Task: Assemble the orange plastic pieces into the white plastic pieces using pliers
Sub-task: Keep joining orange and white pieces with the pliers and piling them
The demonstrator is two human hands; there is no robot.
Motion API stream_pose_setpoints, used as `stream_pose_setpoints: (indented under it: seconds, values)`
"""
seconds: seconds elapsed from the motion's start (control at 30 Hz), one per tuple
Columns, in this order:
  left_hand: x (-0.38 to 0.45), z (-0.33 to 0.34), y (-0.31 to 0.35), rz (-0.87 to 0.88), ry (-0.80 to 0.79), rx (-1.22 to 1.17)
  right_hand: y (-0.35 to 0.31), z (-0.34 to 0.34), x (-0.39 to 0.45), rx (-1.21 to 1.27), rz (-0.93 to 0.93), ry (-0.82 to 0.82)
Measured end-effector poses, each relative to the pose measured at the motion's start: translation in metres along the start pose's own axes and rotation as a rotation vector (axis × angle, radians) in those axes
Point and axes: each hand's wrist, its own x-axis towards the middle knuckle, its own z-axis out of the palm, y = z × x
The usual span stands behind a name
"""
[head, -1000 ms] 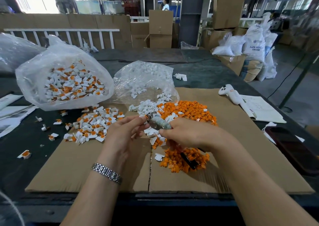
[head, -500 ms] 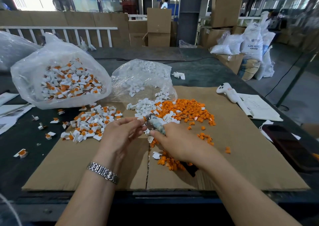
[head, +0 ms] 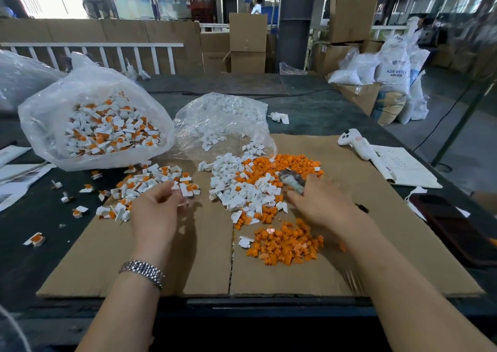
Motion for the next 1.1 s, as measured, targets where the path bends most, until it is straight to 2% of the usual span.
stream_pose_setpoints:
  seconds: [0.1, 0.17, 0.3, 0.37, 0.43, 0.63, 0.77, 0.87, 0.93, 1.1]
  values:
    - [-0.005, -0.002, 0.001, 0.148, -0.056, 0.185, 0.013, 0.01, 0.008, -0.132, 0.049, 0.011]
    - [-0.014, 0.0, 0.003, 0.184, -0.231, 0.205, 0.016, 0.018, 0.011, -0.147, 0.037, 0.02]
    - [-0.03, 0.006, 0.001, 0.235, -0.694, 0.291, 0.014, 0.029, 0.013, -0.131, 0.015, 0.043]
    - [-0.036, 0.009, -0.002, 0.247, -0.816, 0.365, 0.012, 0.032, 0.012, -0.138, -0.001, 0.057]
    - [-0.041, 0.012, -0.004, 0.254, -0.875, 0.402, 0.011, 0.032, 0.012, -0.122, -0.006, 0.051]
    - [-0.043, 0.021, -0.003, 0.379, -0.809, 0.539, 0.011, 0.012, -0.004, 0.048, -0.115, 0.124]
    - [-0.046, 0.027, -0.002, 0.4, -0.761, 0.548, 0.008, 0.003, -0.022, 0.177, -0.256, -0.014]
    - [-0.048, 0.028, 0.0, 0.372, -0.709, 0.551, -0.002, 0.007, -0.028, 0.112, -0.29, -0.061]
    - [-0.048, 0.028, -0.001, 0.33, -0.685, 0.503, -0.005, 0.012, -0.027, 0.054, -0.289, -0.039]
    - [-0.048, 0.023, 0.0, 0.136, -0.654, 0.181, -0.012, 0.017, -0.026, -0.003, -0.295, 0.047]
